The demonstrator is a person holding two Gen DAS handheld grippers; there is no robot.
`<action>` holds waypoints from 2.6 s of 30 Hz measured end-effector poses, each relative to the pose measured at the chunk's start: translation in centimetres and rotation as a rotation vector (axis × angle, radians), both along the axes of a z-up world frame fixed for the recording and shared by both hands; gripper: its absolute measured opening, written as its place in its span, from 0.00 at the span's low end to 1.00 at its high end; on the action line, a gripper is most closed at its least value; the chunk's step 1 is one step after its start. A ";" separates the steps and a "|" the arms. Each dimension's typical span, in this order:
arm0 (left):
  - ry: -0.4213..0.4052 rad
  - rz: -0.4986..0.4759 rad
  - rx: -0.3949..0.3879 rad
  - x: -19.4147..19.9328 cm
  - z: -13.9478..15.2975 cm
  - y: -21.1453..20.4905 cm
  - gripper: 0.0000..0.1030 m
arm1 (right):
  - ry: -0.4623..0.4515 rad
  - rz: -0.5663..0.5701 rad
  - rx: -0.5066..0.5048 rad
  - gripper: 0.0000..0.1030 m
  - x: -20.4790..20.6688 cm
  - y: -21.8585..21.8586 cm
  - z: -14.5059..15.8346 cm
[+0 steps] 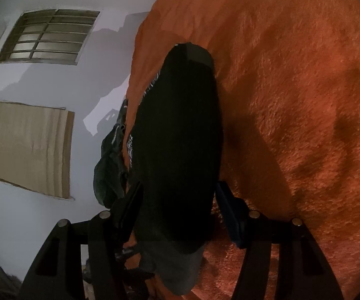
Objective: Fold clothes
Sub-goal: 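Lift the paisley bundle off the bed with both grippers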
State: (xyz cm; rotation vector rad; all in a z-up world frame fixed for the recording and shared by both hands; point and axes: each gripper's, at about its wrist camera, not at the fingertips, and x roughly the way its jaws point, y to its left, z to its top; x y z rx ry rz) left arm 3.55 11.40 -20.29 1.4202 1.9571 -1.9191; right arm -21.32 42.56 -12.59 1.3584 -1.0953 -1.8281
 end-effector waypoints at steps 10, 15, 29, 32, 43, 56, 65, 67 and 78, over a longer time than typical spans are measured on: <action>0.031 0.019 0.182 -2.2 0.0 -2.4 0.71 | 0.003 -0.008 -0.005 0.58 0.2 0.3 0.4; 0.047 0.032 0.135 -3.1 0.2 -4.1 0.71 | 0.002 -0.004 -0.001 0.58 0.3 0.5 0.2; 0.077 -0.022 0.044 -5.0 0.2 -2.4 0.73 | 0.007 -0.002 -0.009 0.58 0.1 0.7 0.3; 0.148 -0.028 0.041 -6.2 0.1 -1.8 0.47 | 0.010 0.001 -0.008 0.58 -0.1 0.8 0.5; 0.175 0.006 0.107 -8.0 -1.0 -1.0 0.37 | 0.003 -0.016 0.016 0.58 -1.1 2.5 1.4; 0.172 -0.152 0.013 -11.0 1.1 -3.2 0.15 | -0.028 0.034 0.055 0.58 -2.6 0.9 0.6; 0.156 -0.138 0.061 -11.3 0.7 -3.6 0.16 | -0.026 -0.031 0.018 0.73 -5.4 0.6 0.2; 0.153 -0.124 0.080 -11.3 0.6 -3.6 0.17 | -0.045 -0.039 0.001 0.73 -6.6 0.6 -0.3; 0.174 -0.091 0.040 -12.2 2.1 -3.7 0.14 | 0.003 0.091 0.028 0.71 -12.5 -3.4 0.0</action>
